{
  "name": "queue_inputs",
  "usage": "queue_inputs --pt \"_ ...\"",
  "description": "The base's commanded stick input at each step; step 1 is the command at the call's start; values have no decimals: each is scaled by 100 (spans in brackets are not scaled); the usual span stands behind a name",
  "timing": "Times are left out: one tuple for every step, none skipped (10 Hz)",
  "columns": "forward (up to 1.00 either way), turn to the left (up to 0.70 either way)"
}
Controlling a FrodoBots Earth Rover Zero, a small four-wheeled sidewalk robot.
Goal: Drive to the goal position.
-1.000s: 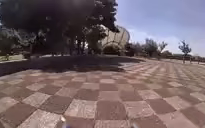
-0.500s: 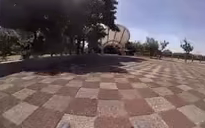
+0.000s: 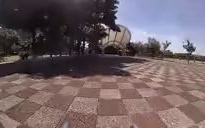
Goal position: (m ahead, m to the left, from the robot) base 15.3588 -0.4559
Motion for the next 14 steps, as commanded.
queue_inputs --pt "70 0" --pt "70 0" --pt "70 0" --pt "70 0" --pt "70 0" --pt "70 0" --pt "70 0" --pt "70 0" --pt "70 0" --pt "70 0" --pt "70 0" --pt "70 0" --pt "70 0" --pt "70 0"
